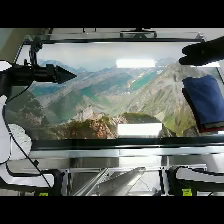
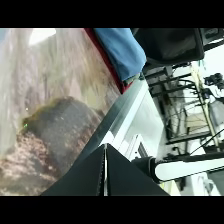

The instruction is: Fold the shirts.

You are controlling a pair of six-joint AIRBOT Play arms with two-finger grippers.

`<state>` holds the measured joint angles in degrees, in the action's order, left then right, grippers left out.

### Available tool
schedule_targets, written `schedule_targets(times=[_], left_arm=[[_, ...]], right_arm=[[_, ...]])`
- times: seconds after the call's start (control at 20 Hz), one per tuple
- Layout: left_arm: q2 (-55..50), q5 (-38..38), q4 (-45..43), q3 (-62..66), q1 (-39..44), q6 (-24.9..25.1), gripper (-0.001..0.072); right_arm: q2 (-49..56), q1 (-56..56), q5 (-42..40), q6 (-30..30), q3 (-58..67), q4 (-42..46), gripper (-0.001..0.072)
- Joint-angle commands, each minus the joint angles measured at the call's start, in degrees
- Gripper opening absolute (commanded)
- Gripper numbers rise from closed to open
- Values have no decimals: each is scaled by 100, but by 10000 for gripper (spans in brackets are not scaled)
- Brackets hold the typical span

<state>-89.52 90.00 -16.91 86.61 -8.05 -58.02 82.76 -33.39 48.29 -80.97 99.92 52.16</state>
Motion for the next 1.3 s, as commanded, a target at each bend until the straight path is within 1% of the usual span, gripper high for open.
schedule_targets(times=[0.0,0.05,0.15,0.25,0.35,0.5,0.65,0.7,0.8,0.85,0.95,1.05,1.1,1.2,1.25], left_arm=[[-358,68,44,-2,17,4,21],[-426,140,61,-2,17,-26,21],[-444,219,59,0,17,-63,21],[-380,306,76,2,17,-63,21],[-332,308,109,2,17,-63,21],[-334,367,203,2,17,-127,21],[-334,463,199,2,17,-164,21],[-334,466,199,0,31,-168,21],[-334,468,201,2,31,-260,20],[-334,483,205,2,31,-282,20],[-332,577,212,15,28,-317,15],[-291,629,210,22,28,-317,12],[-234,619,208,22,28,-315,11],[-11,595,195,22,28,-315,10],[153,573,188,22,28,-317,10]], right_arm=[[208,-754,1040,-636,-243,527,17],[125,-973,1375,-577,-647,531,17],[-232,-1416,1711,-564,-1611,533,18],[-623,-1853,1674,-584,-2514,584,19],[-752,-2164,1707,-387,-3097,584,20],[-734,-2365,1899,-282,-3521,678,20],[-835,-2400,2116,-282,-3530,1060,26],[-885,-2400,2164,-282,-3530,1073,107],[-946,-2400,2400,-306,-3523,1071,706],[-988,-2400,2579,-306,-3515,1099,712],[-1139,-2400,2931,-330,-3377,1405,701],[-1399,-2400,3287,-623,-3075,1676,696],[-1593,-2385,3364,-855,-2933,1567,695],[-2055,-2210,3364,-953,-2796,1043,685],[-2275,-2037,3368,-933,-2787,791,501]])
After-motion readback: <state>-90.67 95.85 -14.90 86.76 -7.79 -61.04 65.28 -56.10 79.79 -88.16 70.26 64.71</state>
